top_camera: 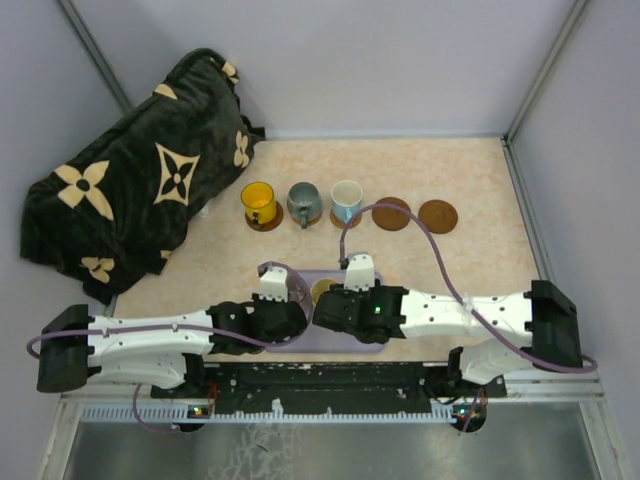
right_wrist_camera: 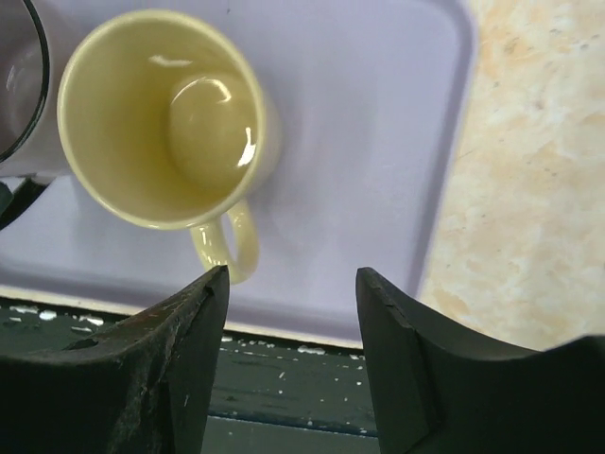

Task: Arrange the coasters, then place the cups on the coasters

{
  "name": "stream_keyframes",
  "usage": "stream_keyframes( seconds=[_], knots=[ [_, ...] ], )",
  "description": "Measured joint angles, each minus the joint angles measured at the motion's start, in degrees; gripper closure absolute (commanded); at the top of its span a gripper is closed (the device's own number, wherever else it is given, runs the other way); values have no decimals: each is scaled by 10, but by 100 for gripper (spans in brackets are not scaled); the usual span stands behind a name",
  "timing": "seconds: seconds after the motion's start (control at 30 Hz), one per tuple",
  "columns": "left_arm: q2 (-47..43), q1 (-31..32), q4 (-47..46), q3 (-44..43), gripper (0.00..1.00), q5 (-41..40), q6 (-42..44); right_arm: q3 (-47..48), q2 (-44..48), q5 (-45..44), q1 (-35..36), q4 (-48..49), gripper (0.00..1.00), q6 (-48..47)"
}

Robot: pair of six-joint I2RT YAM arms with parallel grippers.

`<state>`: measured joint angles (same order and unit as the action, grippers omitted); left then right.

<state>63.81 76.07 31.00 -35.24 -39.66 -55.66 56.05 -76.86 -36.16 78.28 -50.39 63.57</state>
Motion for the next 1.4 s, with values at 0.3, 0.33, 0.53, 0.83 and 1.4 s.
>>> stream_keyframes(
  seconds=[0.3, 0.33, 0.53, 0.83, 1.4],
  knots=[
    [0, 5, 31, -53, 95, -30, 32, 19, 112, -99, 0, -94, 44, 75],
    [0, 5, 33, -62, 95, -36, 41, 19, 129, -111, 0, -105, 44, 83],
    [1, 7, 42, -117, 95, -78, 90, 18, 215, -167, 0, -146, 44, 111],
    [49, -1, -84, -151, 94, -125, 259, 18, 236, -214, 0, -201, 47, 141],
    [332, -141, -280, -388, 94, 28, 468, 98, 342, -377, -12, -340, 16, 243]
  ],
)
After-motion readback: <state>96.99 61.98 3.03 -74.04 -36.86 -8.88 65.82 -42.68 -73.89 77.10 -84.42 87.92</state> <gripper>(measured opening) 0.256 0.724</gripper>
